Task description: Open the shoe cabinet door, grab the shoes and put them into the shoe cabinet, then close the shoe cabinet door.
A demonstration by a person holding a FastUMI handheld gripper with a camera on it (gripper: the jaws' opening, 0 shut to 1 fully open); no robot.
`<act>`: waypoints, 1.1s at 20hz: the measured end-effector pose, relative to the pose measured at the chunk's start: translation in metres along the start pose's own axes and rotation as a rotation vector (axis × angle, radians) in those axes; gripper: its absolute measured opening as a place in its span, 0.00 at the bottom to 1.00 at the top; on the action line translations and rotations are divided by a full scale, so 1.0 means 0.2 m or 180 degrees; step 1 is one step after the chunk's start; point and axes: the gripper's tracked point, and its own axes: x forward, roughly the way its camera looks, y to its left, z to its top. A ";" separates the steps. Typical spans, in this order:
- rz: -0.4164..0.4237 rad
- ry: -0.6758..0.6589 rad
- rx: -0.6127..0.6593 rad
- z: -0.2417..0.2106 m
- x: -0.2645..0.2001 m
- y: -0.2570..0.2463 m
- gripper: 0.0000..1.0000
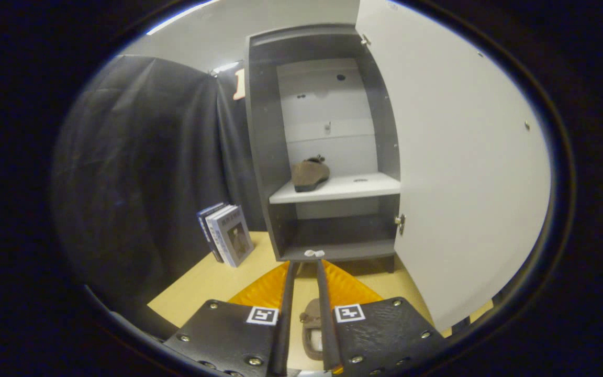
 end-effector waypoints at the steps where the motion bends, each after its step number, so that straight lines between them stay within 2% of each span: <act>1: 0.0001 0.0113 -0.0002 -0.09 0.04 0.01 0.25; 4: -0.0020 0.0442 0.0025 -0.35 0.15 0.01 0.25; 5: -0.0041 0.0543 0.0027 -0.43 0.17 0.01 0.29; 14: -0.0196 0.1400 0.0065 -1.00 0.34 -0.03 0.30; 18: -0.0263 0.1590 0.0151 -1.14 0.39 -0.05 0.30; 22: -0.0293 0.1627 0.0112 -1.17 0.46 -0.05 0.30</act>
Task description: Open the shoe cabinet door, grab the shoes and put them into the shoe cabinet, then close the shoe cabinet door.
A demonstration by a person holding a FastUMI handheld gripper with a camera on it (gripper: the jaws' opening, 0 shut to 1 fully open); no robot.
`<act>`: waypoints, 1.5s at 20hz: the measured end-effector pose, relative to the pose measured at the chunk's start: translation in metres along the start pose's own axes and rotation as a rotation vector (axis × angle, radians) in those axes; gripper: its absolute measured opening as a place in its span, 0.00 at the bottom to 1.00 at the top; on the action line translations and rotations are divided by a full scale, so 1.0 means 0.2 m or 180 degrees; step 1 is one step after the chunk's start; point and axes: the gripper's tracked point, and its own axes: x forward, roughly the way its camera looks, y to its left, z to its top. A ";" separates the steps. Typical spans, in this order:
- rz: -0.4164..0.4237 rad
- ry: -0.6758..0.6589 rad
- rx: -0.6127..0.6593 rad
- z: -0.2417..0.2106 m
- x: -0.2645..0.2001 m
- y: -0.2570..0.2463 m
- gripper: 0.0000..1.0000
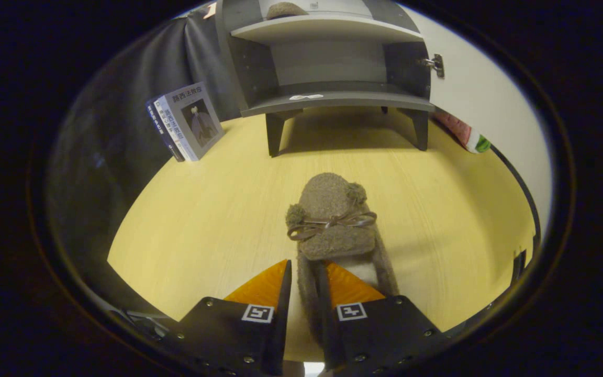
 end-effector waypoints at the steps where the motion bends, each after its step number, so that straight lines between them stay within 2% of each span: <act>1: 0.0000 0.0007 0.0021 0.01 0.02 0.00 0.30; 7: -0.0050 0.0053 0.0082 0.06 0.15 0.01 0.31; 8: -0.0146 0.0078 0.0057 0.05 0.16 -0.02 0.31; 10: -0.0150 0.0065 0.0068 0.08 0.16 0.00 0.08; 18: -0.0352 0.0100 0.0249 0.18 0.12 -0.02 0.08; 25: -0.0645 -0.0316 0.0461 0.55 -0.06 -0.09 0.08; 30: -0.0895 -0.0748 0.0540 0.90 -0.26 -0.15 0.08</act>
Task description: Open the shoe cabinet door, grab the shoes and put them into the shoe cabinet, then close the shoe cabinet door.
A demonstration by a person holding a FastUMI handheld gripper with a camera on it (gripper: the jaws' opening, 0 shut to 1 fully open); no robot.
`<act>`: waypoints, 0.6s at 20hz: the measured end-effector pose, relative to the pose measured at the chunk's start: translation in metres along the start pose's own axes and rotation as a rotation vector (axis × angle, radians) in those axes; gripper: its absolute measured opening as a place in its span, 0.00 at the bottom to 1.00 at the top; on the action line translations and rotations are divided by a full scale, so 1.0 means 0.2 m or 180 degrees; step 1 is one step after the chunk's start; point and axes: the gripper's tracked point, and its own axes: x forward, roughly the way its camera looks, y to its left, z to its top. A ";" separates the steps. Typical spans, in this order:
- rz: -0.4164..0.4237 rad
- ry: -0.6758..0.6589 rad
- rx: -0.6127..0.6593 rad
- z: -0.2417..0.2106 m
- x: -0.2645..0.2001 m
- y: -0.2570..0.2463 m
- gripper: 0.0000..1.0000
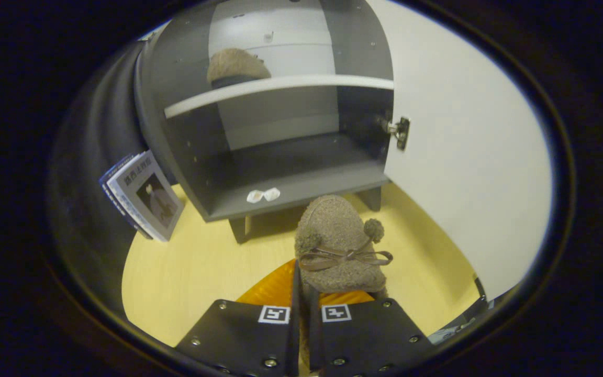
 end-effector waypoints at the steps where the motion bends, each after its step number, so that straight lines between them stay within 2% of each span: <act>1: -0.0034 -0.0093 0.0004 0.08 -0.02 0.00 0.08; 6: -0.0111 -0.0537 -0.0076 0.52 -0.13 0.04 0.08; 12: -0.0041 -0.0732 -0.0222 0.93 -0.11 0.10 0.08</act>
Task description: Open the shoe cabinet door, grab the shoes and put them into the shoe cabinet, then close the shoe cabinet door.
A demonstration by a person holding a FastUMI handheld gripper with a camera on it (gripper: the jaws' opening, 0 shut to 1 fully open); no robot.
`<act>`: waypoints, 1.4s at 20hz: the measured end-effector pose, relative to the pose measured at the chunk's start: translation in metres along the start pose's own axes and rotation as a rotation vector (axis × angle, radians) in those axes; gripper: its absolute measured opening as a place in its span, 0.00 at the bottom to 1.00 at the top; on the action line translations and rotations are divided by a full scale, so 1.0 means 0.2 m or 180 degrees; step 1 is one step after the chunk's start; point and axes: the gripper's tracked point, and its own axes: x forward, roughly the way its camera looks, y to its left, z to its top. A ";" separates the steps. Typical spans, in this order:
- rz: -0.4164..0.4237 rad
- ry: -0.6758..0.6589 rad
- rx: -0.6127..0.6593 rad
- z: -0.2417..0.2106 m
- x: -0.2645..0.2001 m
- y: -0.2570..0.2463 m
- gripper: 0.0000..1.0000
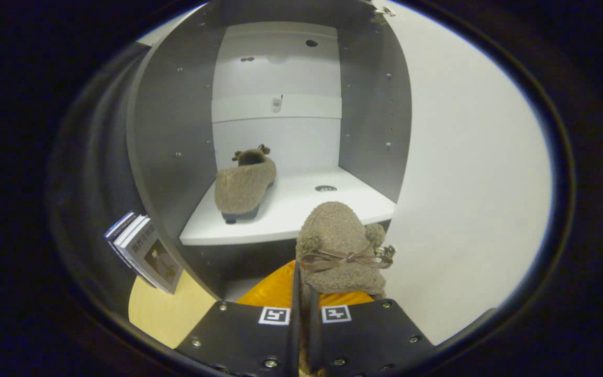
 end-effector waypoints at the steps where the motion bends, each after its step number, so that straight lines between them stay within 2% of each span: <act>1: 0.0021 -0.0027 -0.0004 0.06 0.03 0.00 0.08; 9: 0.0243 -0.0114 -0.0131 0.40 0.39 0.00 0.08; 21: 0.0497 0.0021 -0.0186 0.59 0.90 0.04 0.08; 28: 0.0581 0.0109 -0.0132 0.61 1.05 0.08 0.08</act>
